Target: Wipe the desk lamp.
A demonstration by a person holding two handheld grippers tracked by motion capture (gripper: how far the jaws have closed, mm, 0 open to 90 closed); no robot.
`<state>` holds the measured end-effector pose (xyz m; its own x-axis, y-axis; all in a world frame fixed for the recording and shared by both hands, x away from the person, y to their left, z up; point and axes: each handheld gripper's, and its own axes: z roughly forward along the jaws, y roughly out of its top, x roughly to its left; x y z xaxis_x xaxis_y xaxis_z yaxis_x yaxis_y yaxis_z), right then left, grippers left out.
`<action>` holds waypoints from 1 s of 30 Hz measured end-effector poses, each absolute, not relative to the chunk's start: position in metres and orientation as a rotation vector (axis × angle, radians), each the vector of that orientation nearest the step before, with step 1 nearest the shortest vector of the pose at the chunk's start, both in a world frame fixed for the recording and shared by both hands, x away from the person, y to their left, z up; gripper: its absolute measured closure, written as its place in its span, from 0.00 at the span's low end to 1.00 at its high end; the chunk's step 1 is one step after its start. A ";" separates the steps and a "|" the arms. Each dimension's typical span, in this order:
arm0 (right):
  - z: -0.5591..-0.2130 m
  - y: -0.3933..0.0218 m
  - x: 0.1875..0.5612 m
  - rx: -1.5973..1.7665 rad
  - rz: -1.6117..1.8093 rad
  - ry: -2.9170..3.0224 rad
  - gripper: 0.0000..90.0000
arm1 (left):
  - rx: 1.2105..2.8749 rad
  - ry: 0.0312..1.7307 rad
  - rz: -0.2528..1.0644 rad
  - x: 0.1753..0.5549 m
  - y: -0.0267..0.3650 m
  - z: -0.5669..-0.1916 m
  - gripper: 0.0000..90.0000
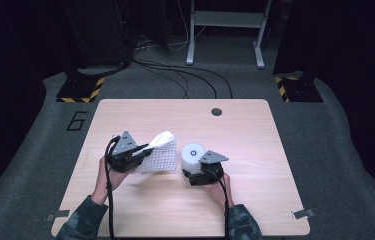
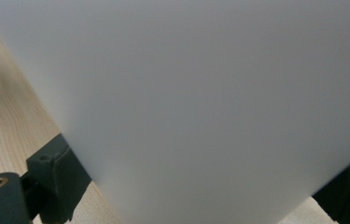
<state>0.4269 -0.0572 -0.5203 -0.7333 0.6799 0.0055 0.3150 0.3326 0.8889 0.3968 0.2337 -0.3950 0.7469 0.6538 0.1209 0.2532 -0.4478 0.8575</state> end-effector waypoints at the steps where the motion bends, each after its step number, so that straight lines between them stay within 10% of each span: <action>1: -0.520 -0.057 0.427 0.881 1.366 2.235 0.08 | 2.033 0.674 0.548 0.398 0.231 -0.394 0.87; 30: -0.521 -0.058 0.427 0.873 1.370 2.232 0.08 | 2.125 0.533 0.294 0.434 0.146 -0.408 0.87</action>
